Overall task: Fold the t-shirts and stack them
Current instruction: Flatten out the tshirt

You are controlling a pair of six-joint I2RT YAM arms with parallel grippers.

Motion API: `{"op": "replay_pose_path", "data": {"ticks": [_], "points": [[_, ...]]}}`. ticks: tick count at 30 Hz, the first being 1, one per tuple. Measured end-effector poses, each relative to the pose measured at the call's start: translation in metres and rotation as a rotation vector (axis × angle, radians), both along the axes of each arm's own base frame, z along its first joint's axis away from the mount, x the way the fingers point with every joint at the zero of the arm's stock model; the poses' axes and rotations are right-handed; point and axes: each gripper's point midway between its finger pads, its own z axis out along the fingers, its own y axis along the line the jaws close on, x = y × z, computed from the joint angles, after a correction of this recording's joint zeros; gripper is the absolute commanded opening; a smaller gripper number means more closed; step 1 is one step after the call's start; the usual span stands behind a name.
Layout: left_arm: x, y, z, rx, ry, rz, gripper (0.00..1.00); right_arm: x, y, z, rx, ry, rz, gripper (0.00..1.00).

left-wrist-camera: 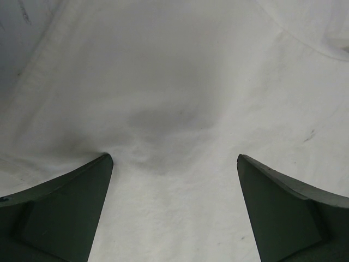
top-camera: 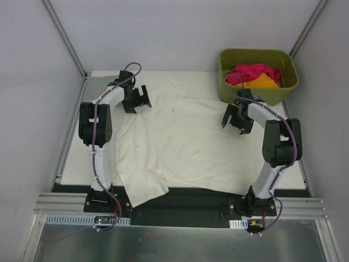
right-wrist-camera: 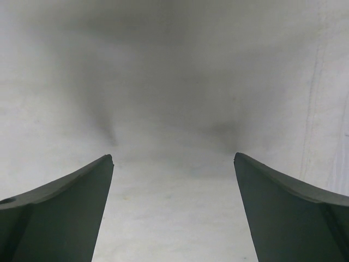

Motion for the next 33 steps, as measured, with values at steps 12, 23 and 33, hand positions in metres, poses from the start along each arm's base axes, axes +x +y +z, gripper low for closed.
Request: {"op": "replay_pose_path", "data": {"ticks": [12,23,33], "points": [[-0.024,0.005,0.014,0.020,0.005,-0.028,0.99,0.012,-0.005,0.033,-0.004,-0.078,0.020,0.97],[-0.096,0.000,0.060,0.006,-0.032,-0.025,0.99,-0.034,-0.016,0.032,0.013,-0.059,0.022,0.97],[-0.127,-0.010,0.007,0.035,0.122,-0.060,0.99,-0.030,-0.028,-0.007,0.075,0.075,-0.017,0.97]]}}
